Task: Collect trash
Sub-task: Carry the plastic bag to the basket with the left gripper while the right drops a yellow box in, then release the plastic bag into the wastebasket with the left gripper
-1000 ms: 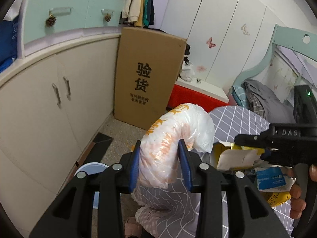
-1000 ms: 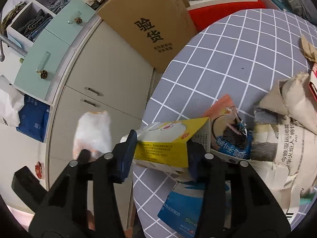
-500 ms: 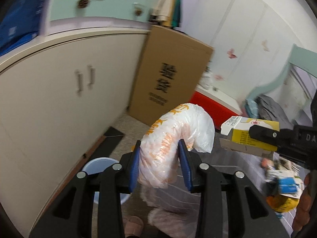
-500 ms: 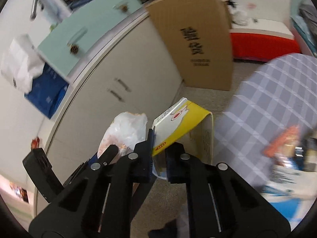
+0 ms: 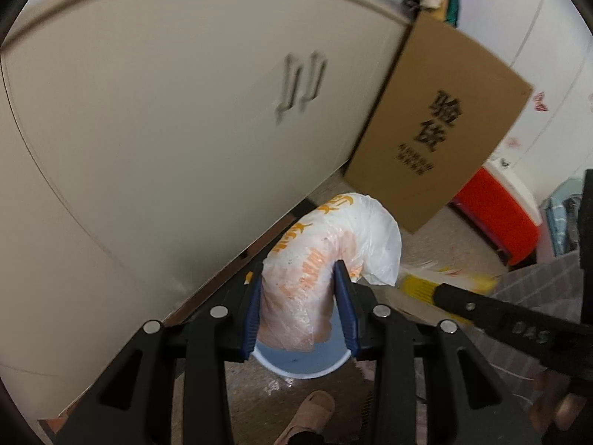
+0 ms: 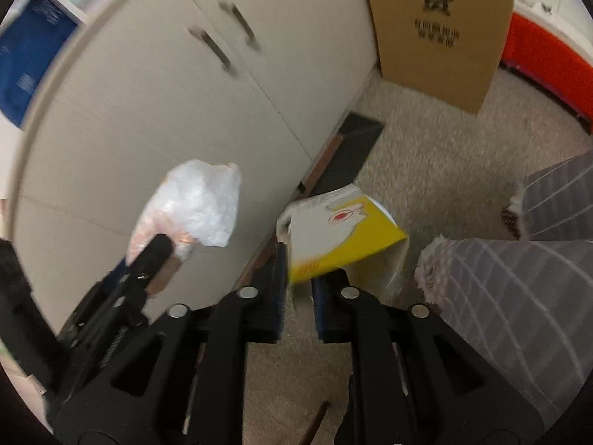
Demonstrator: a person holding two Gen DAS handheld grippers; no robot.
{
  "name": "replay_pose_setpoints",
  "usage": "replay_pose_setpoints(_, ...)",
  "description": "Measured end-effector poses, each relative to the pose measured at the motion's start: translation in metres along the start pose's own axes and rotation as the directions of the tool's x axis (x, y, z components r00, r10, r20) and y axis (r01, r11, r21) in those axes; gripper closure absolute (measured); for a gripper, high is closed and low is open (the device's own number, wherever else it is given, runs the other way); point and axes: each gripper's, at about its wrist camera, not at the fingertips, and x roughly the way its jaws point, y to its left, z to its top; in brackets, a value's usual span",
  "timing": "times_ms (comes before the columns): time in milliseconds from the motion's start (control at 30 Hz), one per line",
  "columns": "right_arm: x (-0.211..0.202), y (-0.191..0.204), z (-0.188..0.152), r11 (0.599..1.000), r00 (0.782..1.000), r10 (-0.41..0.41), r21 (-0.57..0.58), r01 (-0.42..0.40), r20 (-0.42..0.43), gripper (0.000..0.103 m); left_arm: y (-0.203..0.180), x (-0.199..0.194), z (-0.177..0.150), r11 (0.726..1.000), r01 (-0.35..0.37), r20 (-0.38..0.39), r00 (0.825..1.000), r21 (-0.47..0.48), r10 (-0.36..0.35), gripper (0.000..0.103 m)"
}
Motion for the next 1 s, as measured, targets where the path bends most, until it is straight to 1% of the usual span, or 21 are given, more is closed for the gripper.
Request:
replay_pose_setpoints(67, 0.021, -0.001, 0.001, 1.000, 1.000, -0.020, 0.005, 0.020, -0.016, 0.068, 0.008, 0.014, 0.000, 1.000, -0.008, -0.026, 1.000, -0.009, 0.008, 0.067)
replay_pose_setpoints(100, 0.028, -0.003, 0.001, 1.000, 1.000, -0.024, 0.011, 0.025, -0.020, 0.052, 0.010, 0.021, -0.002, 1.000, -0.014, -0.038, 0.999, -0.010, 0.013, 0.067)
replay_pose_setpoints(200, 0.041, 0.000, -0.003, 0.999, 0.998, -0.054, -0.001, 0.054, -0.026, 0.051, 0.015, 0.035, -0.006, 1.000, -0.015, -0.067, 0.998, -0.015, 0.014, 0.067)
replay_pose_setpoints(367, 0.036, -0.002, -0.010, 0.994, 0.994, -0.109, -0.005, 0.109, 0.016, 0.049, 0.008, 0.051, -0.011, 1.000, -0.003, -0.099, 0.995, -0.008, 0.003, 0.067)
replay_pose_setpoints(667, 0.011, -0.010, -0.011, 0.984, 0.975, -0.176, -0.002, 0.177, 0.140, 0.046, -0.007, 0.058, -0.011, 1.000, 0.015, -0.118, 0.993, 0.019, -0.012, 0.067)
replay_pose_setpoints(833, -0.005, -0.017, -0.010, 0.982, 0.961, -0.187, 0.027, 0.185, 0.206, 0.045, -0.016, 0.059, -0.005, 0.999, 0.024, -0.117, 0.993, 0.034, -0.020, 0.064)
replay_pose_setpoints(867, -0.009, -0.019, -0.010, 0.982, 0.958, -0.188, 0.036, 0.184, 0.218, 0.045, -0.018, 0.060, -0.003, 0.999, 0.031, -0.116, 0.993, 0.035, -0.026, 0.061)
replay_pose_setpoints(900, -0.011, -0.020, -0.010, 0.982, 0.956, -0.189, 0.042, 0.185, 0.226, 0.045, -0.020, 0.060, -0.002, 0.999, 0.034, -0.112, 0.993, 0.031, -0.031, 0.051)
replay_pose_setpoints(933, -0.014, -0.021, -0.010, 0.982, 0.954, -0.190, 0.048, 0.184, 0.232, 0.045, -0.020, 0.060, -0.001, 0.999, 0.032, -0.109, 0.994, 0.026, -0.029, 0.043)
replay_pose_setpoints(967, -0.016, -0.022, -0.010, 0.982, 0.953, -0.188, 0.052, 0.181, 0.236, 0.045, -0.020, 0.060, 0.000, 0.999, 0.029, -0.106, 0.994, 0.022, -0.027, 0.028)
replay_pose_setpoints(1000, -0.018, -0.023, -0.012, 0.982, 0.953, -0.187, 0.055, 0.179, 0.238, 0.045, -0.020, 0.060, 0.000, 1.000, 0.023, -0.104, 0.994, 0.014, -0.022, 0.023)
